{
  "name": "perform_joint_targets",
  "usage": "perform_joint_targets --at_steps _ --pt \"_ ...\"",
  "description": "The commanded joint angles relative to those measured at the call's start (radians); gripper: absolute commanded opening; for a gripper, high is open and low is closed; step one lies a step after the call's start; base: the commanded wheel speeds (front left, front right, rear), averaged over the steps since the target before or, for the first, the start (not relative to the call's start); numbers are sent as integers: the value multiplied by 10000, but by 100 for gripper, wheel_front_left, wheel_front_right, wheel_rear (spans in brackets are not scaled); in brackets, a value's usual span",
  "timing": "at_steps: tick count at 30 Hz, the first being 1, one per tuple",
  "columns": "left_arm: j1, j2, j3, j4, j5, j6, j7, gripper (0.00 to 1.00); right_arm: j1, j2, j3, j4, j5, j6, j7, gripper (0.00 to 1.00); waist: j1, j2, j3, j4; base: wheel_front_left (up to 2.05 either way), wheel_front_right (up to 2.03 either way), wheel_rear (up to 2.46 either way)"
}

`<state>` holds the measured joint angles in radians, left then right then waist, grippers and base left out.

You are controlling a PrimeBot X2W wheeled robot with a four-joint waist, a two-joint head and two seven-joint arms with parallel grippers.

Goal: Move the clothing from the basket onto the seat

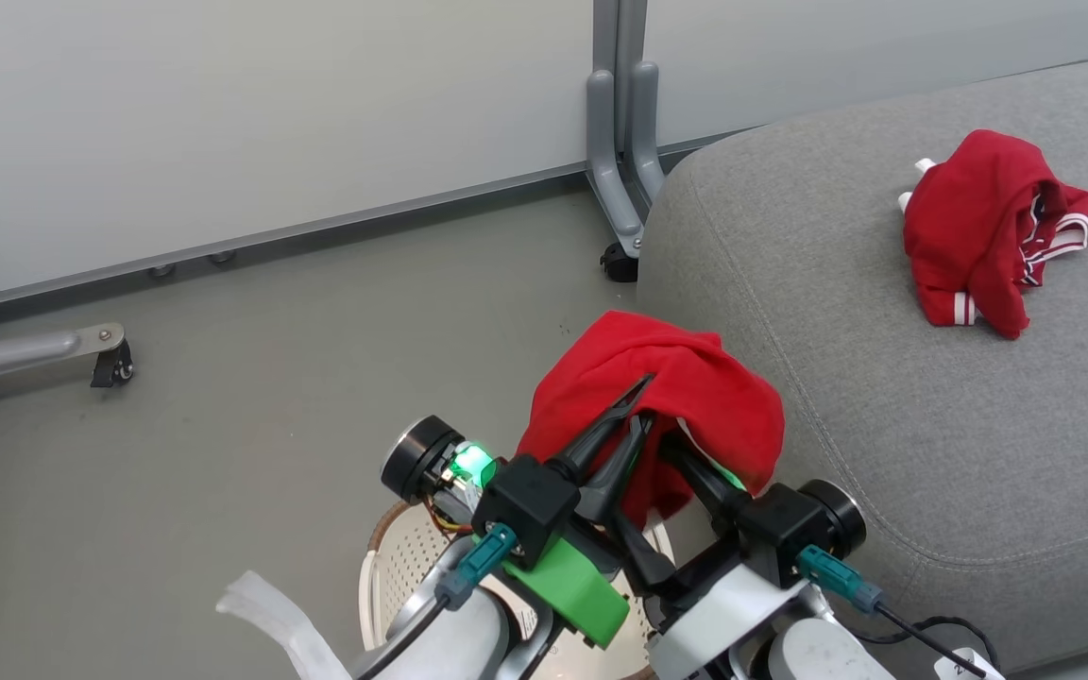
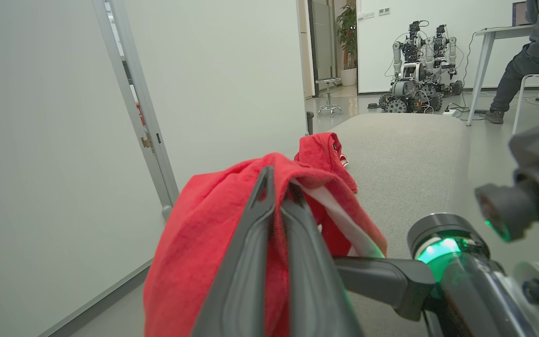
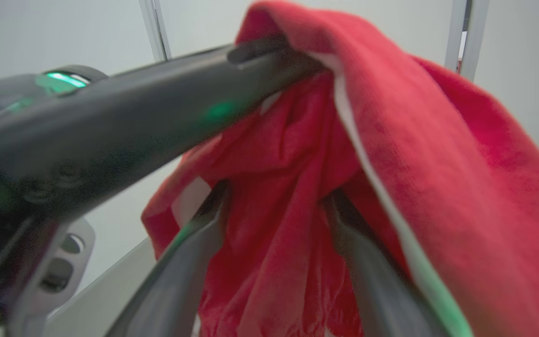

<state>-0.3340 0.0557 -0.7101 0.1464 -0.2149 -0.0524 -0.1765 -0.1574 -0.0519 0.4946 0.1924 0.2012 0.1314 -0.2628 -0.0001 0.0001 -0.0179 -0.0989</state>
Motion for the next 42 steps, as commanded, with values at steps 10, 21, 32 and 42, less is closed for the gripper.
perform_joint_targets --at_steps 10,21,32,42 --pt "-162 133 -88 279 -168 63 133 0 -195 10 188 57 -147 -14 -31 0 1 -1 18 152 0 0 0" --pt "-156 209 -109 356 -233 192 186 100 148 -185 -80 25 -363 -14 -31 0 1 -1 1 140 0 0 0" --pt "-167 321 -142 345 -302 306 166 100 336 -226 -353 48 -509 -15 -31 0 1 -1 -25 56 0 0 0" --pt "-151 426 -179 247 -364 380 218 100 309 -166 -1300 -165 -646 -15 -32 0 1 -1 212 -613 0 0 0"
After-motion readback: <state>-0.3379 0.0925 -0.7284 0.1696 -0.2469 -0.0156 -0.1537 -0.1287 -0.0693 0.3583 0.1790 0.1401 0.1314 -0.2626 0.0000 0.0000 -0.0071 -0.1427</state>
